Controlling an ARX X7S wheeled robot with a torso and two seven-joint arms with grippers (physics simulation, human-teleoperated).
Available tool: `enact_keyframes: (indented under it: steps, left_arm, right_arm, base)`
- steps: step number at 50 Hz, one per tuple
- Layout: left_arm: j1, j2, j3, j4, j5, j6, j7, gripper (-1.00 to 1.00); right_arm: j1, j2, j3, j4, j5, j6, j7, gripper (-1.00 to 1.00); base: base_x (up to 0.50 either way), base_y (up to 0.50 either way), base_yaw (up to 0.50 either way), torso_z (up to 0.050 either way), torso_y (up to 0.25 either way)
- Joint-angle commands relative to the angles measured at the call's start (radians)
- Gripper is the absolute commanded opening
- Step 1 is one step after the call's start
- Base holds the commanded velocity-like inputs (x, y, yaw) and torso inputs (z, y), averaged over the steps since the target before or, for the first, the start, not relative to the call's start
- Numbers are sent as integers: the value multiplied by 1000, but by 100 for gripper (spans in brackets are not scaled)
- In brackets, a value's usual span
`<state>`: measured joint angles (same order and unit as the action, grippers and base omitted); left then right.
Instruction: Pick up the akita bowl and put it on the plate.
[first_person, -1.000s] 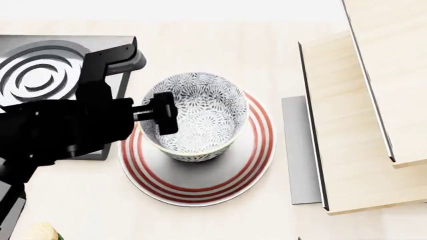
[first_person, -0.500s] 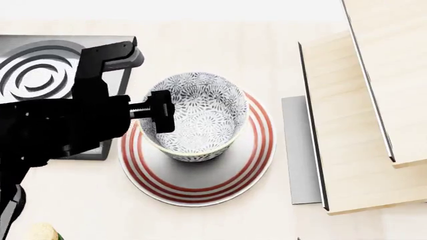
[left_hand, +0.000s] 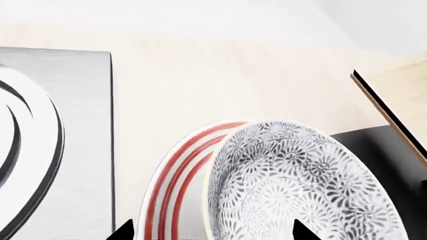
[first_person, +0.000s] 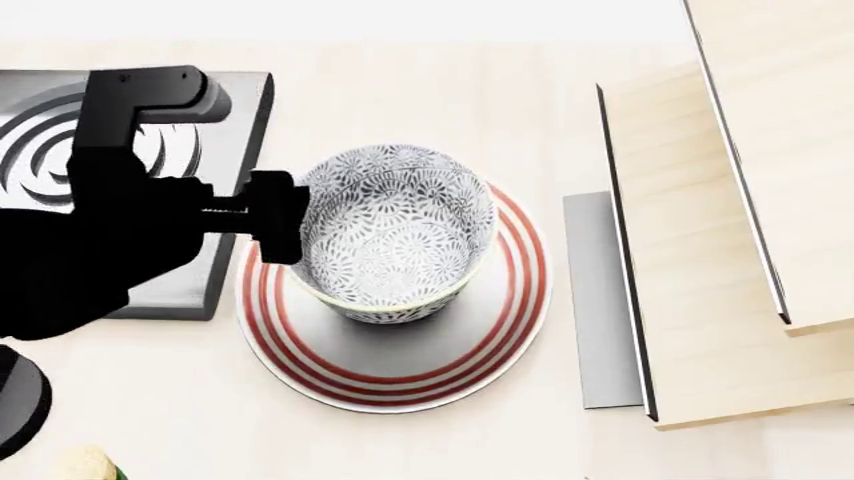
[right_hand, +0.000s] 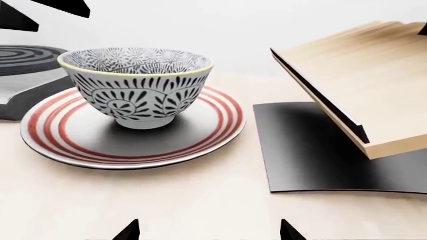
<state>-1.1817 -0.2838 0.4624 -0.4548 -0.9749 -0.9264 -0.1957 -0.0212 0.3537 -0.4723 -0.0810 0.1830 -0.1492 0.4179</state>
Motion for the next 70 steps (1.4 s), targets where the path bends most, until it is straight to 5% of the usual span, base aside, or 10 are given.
enact_keyframes:
  steps: [1,19,32,49,62,70]
  left_arm:
    - [72,-88,-37,210,-59,-35,-37,100]
    - [232,-224,-125,506,-126,-12,-124,100]
    - [493,-316,-198,609,-51,178,-102,100]
    - [797,-329,-310,665,30,442,-83,100]
    - [873,-297,-305,594,208,624,-84,100]
    - [975,-344,-379,785,192,657,-165,100]
  right_arm:
    - [4,-3,-9,7,-3,3,-1,100]
    - [6,0,-10,10,1,-2,2,100]
    - [5,8,-4,0,12,-1,5,100]
    - [10,18,16,-10,25,3,20,100]
    - [-7,39,30,-85,-36,-3,73,100]
    - [-51,75,54,-215,-25,-3,93,100]
  base:
    - [0,0,0,0,0]
    - [0,0,0,0,0]
    - [0,0,0,0,0]
    - [0,0,0,0,0]
    - [0,0,0,0,0]
    - [0,0,0,0,0]
